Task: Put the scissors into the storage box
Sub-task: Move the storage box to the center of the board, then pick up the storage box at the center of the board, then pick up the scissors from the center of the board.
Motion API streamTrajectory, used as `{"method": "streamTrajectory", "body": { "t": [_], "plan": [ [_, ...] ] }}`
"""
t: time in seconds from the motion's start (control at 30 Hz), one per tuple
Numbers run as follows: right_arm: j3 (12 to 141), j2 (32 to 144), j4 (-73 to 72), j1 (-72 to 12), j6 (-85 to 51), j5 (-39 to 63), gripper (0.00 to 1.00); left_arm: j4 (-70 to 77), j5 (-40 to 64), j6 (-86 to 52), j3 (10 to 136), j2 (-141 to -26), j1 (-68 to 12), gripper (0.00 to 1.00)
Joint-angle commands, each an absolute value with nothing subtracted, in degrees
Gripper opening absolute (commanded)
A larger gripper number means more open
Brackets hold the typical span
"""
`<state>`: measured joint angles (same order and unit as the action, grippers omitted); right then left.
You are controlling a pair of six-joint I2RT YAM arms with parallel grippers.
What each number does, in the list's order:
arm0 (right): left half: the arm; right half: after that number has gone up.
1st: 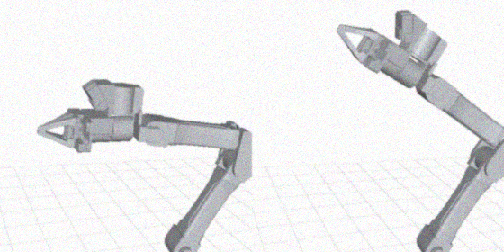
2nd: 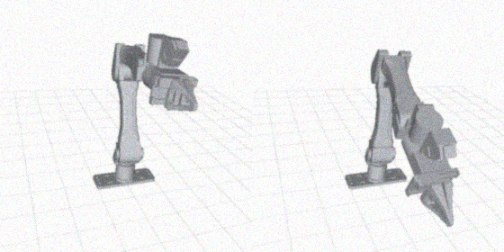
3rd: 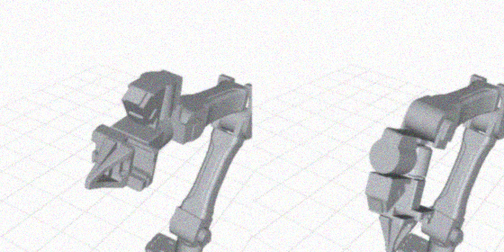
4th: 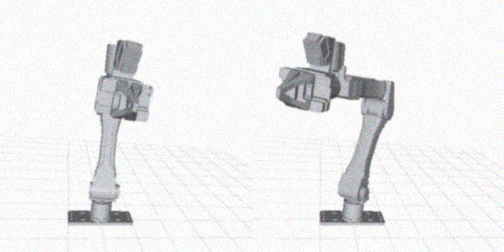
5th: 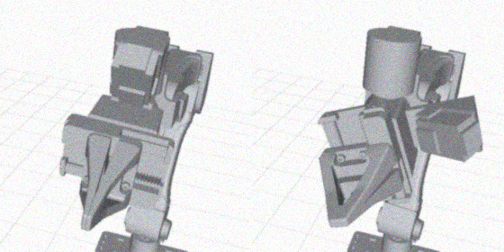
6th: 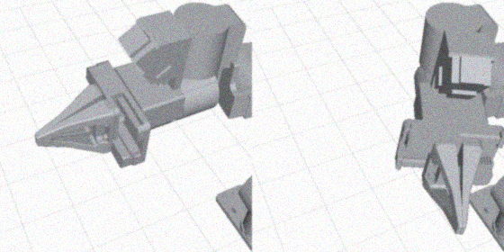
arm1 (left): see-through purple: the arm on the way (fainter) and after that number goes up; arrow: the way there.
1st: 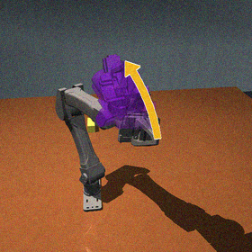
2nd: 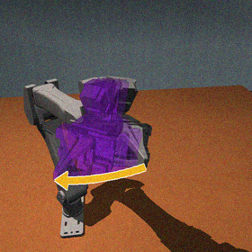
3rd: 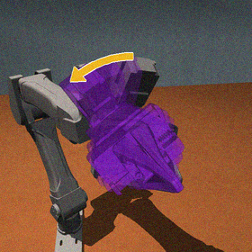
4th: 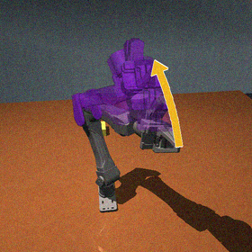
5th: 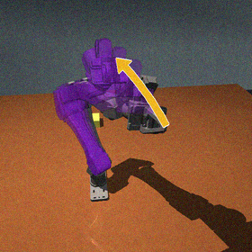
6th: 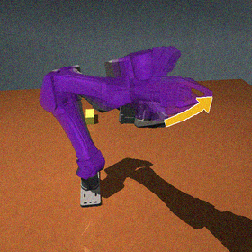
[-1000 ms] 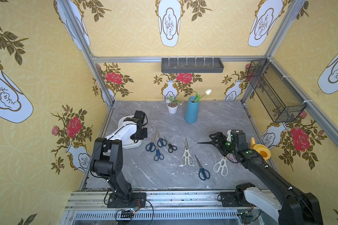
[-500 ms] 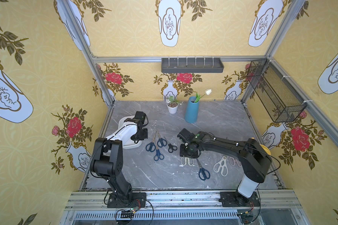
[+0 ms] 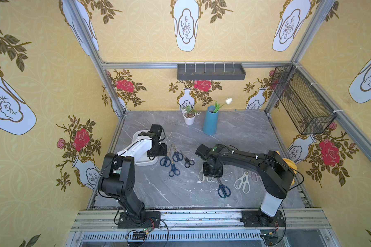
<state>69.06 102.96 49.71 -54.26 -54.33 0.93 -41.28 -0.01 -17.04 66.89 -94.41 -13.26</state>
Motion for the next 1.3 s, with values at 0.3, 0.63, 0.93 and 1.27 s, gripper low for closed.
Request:
{"method": "streamTrajectory", "body": {
  "t": [0.3,0.63,0.93,1.27],
  "plan": [
    [67.52,104.84,47.23,-52.18,-50.90,0.87,0.35,-56.82,18.50,7.32,77.83,-91.68,11.51,0.63],
    [67.62,107.63,45.60,-51.30,-46.04,1.81,0.26,-52.26,17.81,9.01,79.34,-103.94,19.87,0.54],
    [66.70,108.77,43.82,-51.22,-44.13,2.20,0.16,-46.79,13.10,7.45,79.57,-110.05,19.87,0.51],
    [65.31,109.89,42.10,-51.23,-42.99,2.48,0.15,-45.06,12.93,8.12,78.16,-111.71,19.86,0.45]
  ]
}}
